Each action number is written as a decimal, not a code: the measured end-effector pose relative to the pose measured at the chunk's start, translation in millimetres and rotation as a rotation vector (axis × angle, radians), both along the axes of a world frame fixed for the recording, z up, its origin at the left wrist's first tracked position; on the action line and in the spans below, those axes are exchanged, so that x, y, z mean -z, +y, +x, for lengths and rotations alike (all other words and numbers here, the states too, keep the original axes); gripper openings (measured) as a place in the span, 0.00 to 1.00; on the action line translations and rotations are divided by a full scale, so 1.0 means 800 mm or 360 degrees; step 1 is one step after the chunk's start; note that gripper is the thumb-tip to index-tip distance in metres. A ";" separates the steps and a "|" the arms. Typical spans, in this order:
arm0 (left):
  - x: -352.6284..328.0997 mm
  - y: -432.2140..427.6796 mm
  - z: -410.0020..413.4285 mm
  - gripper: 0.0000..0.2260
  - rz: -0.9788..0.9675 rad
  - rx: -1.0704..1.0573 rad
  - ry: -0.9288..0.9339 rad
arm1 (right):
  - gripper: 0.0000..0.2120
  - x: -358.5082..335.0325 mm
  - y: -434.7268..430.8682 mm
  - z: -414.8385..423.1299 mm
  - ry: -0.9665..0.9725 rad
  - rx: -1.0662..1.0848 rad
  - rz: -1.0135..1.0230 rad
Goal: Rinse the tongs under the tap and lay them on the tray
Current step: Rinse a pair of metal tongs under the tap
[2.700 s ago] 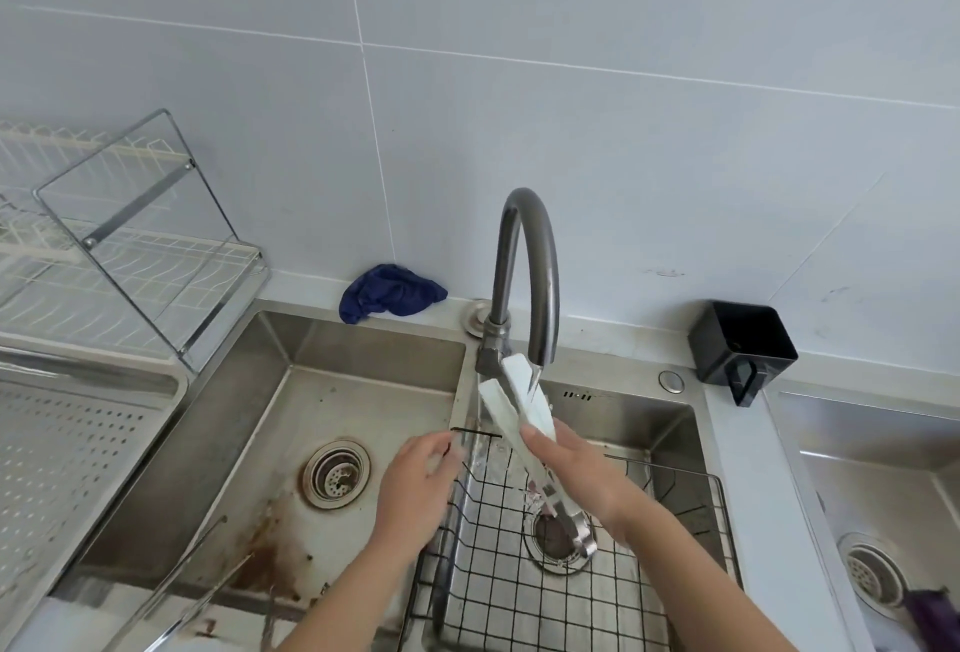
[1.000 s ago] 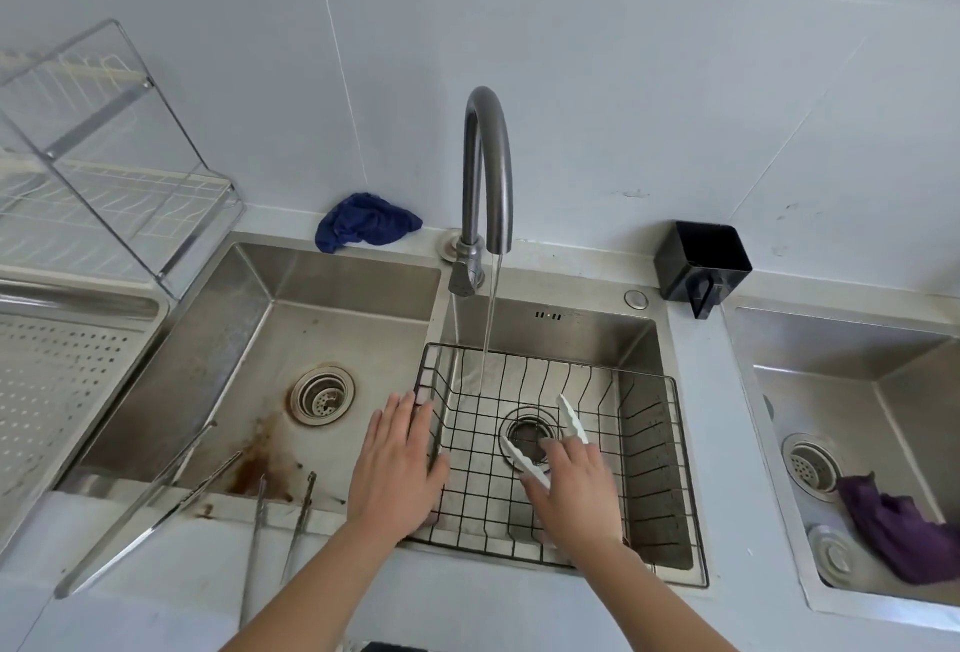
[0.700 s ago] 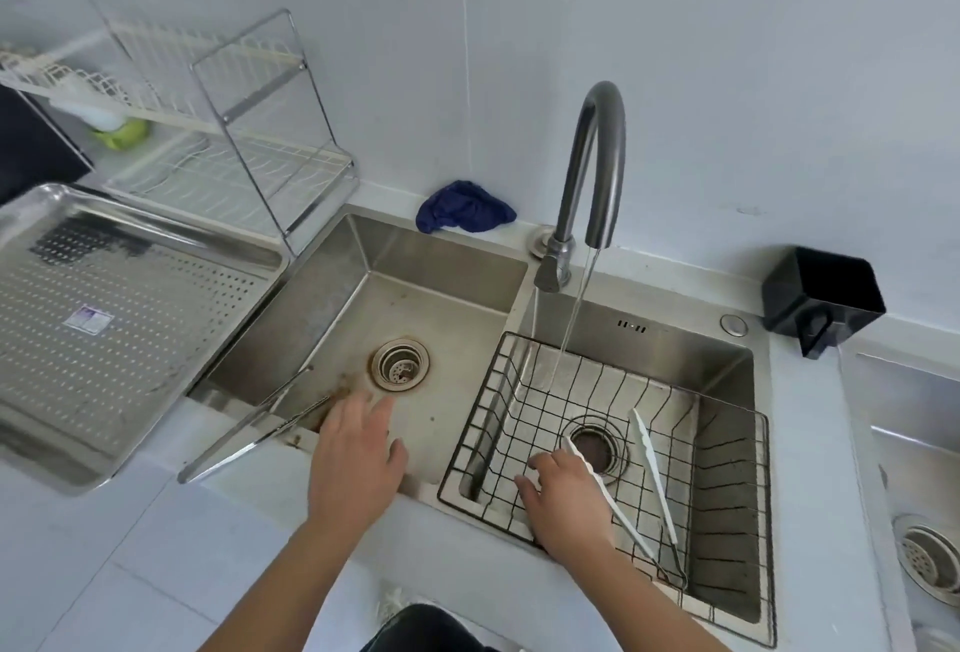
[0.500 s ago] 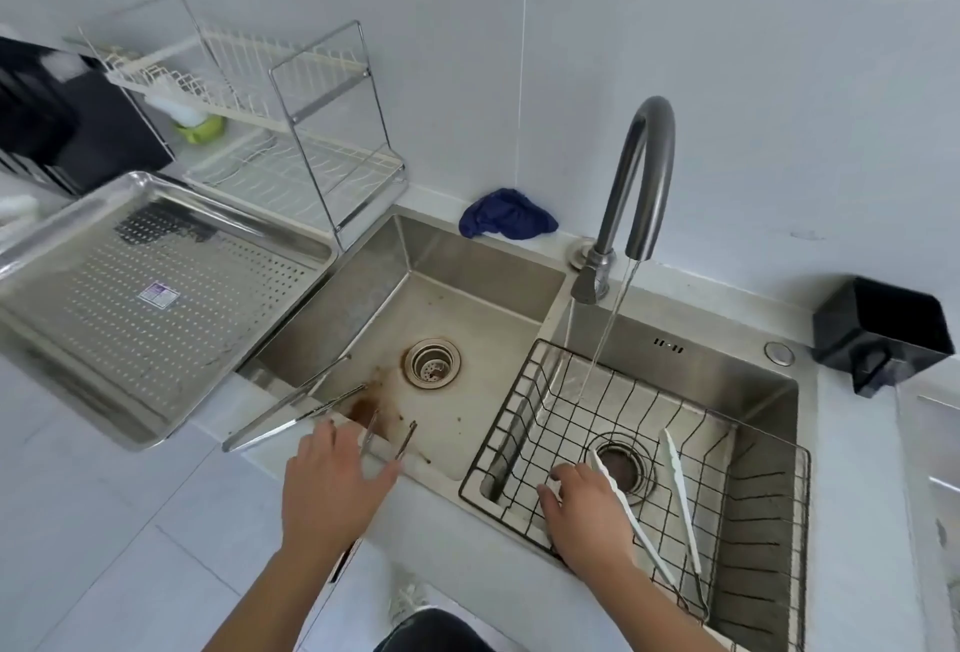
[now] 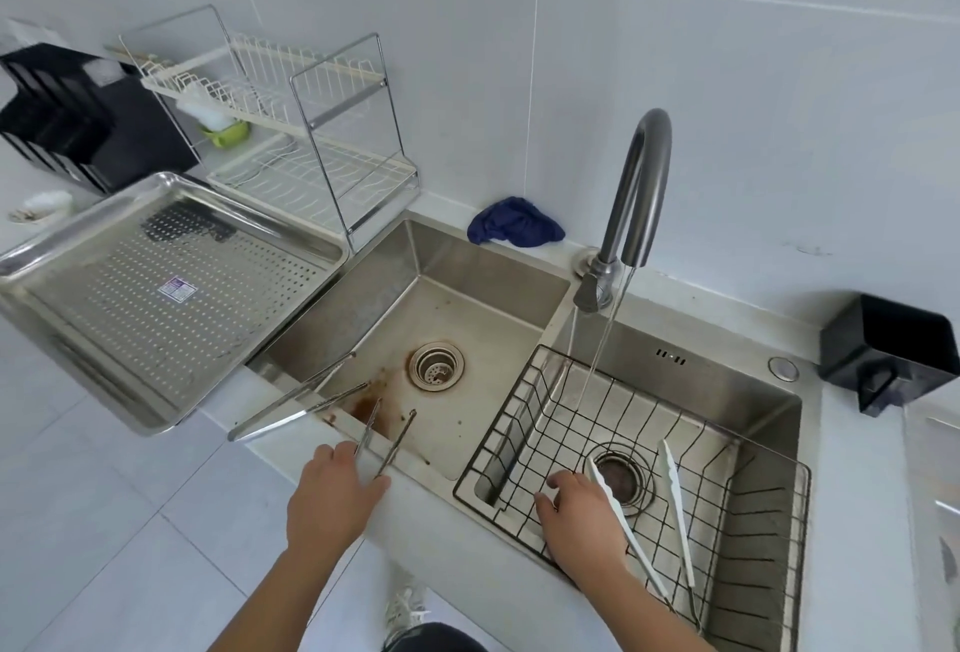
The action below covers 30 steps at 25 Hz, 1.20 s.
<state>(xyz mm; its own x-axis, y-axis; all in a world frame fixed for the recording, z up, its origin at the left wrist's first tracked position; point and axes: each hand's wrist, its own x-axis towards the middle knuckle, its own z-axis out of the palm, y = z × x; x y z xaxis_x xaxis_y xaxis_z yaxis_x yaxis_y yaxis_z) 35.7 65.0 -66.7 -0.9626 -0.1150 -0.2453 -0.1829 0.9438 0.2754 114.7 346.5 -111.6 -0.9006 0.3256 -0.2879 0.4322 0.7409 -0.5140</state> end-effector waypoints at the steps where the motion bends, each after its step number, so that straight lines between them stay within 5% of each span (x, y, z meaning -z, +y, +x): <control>1: 0.000 0.000 -0.001 0.24 -0.0008 -0.0006 0.0008 | 0.16 -0.001 0.000 -0.001 -0.0005 0.0014 -0.0008; 14: -0.039 0.105 -0.024 0.23 0.0768 0.0149 0.0088 | 0.16 -0.010 0.001 -0.002 -0.0132 0.0214 -0.0169; 16: -0.043 0.119 -0.023 0.23 0.0808 0.0209 0.0071 | 0.13 -0.022 0.005 -0.005 -0.0114 0.0302 -0.0339; 21: -0.043 0.155 -0.014 0.27 0.0771 0.0494 0.0242 | 0.13 -0.090 0.019 -0.041 0.0353 0.0585 -0.1508; 25: -0.053 0.185 -0.016 0.28 0.0803 0.0601 0.0383 | 0.05 -0.117 0.016 -0.071 0.0555 0.0720 -0.1363; 30: -0.052 0.200 -0.025 0.10 0.1047 0.0649 0.0088 | 0.10 -0.108 0.034 -0.085 0.0580 0.0869 -0.1505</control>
